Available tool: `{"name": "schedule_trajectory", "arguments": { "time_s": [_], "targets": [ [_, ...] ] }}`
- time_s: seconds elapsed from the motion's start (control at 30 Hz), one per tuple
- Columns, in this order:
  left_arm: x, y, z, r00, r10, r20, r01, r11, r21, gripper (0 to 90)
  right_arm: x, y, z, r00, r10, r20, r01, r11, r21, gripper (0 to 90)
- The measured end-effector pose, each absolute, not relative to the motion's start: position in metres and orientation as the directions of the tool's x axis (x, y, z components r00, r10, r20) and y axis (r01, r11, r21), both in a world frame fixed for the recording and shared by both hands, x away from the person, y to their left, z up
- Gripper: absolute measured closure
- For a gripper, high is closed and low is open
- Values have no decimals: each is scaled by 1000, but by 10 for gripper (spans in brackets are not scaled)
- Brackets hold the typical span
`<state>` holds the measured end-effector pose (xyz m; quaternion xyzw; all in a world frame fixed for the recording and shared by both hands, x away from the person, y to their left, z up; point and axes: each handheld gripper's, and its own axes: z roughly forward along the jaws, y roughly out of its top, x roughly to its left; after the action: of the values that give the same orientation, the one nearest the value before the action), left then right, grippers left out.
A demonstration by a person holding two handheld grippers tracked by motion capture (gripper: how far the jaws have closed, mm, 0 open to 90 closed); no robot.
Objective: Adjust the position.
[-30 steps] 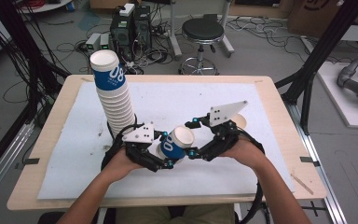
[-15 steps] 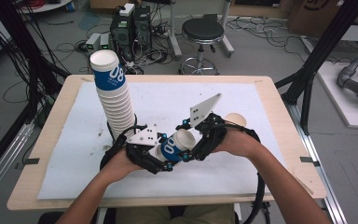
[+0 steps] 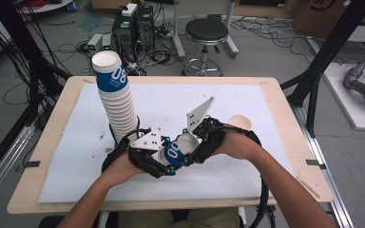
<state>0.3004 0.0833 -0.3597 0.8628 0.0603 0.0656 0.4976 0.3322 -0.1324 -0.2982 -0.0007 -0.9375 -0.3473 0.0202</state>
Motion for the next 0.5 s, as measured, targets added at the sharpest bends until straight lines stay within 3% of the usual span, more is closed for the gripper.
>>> {"name": "schedule_trajectory", "arguments": {
  "time_s": [0.17,0.27,0.5],
  "targets": [
    [302,86,-363,985,166,51,30,-452,892,224,334,-136,-300,-999,-1,54,36,741,670,289],
    [305,90,-365,982,188,31,50,-413,909,150,335,-141,-301,-998,12,60,50,736,675,288],
    [309,104,-363,978,208,3,58,-283,957,144,336,-158,-306,-996,56,67,87,672,735,285]
  ]
}}
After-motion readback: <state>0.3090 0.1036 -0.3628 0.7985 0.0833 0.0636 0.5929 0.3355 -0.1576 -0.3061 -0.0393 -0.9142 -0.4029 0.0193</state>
